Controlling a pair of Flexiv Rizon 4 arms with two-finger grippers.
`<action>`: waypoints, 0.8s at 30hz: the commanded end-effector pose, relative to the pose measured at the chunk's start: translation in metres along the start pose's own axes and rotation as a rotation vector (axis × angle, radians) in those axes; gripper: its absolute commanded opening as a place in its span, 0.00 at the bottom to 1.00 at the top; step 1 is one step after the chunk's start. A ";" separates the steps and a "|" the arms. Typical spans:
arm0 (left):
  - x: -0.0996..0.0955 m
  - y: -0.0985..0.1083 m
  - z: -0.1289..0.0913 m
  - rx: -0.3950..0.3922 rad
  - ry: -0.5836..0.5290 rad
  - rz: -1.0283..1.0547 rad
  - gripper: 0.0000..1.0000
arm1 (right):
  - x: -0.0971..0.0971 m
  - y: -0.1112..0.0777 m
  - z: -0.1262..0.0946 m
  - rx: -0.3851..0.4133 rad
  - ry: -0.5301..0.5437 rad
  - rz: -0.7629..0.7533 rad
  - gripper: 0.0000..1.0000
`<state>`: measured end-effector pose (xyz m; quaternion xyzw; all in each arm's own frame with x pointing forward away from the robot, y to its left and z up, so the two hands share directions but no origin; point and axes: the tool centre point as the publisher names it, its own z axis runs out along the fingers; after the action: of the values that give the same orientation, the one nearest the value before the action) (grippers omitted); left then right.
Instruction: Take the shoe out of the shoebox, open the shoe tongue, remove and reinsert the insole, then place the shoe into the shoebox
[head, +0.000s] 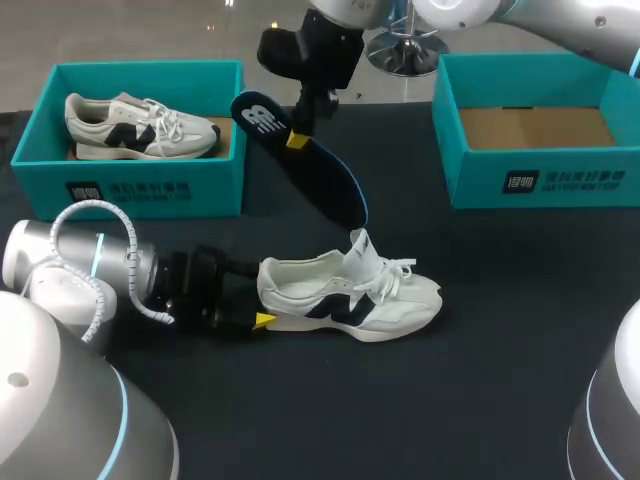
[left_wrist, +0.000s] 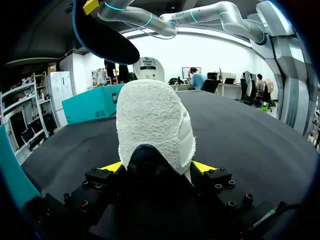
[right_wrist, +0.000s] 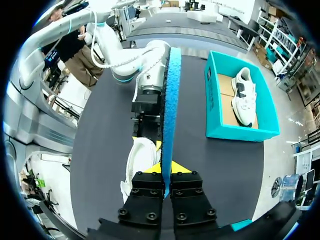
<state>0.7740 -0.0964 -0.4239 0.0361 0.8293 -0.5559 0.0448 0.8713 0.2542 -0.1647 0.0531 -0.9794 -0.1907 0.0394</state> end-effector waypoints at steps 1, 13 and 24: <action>0.000 0.001 0.002 -0.003 0.000 0.000 0.00 | 0.000 0.010 -0.019 -0.080 0.016 0.067 0.00; 0.000 0.001 0.002 -0.003 0.000 0.000 0.00 | 0.017 0.045 -0.098 -0.284 0.058 0.188 0.00; 0.000 0.001 0.002 -0.003 0.000 0.000 0.00 | 0.034 0.034 -0.129 -0.482 0.104 0.220 0.00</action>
<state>0.7740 -0.0963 -0.4240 0.0361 0.8293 -0.5558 0.0448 0.8511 0.2431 -0.0219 -0.0531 -0.9176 -0.3731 0.1269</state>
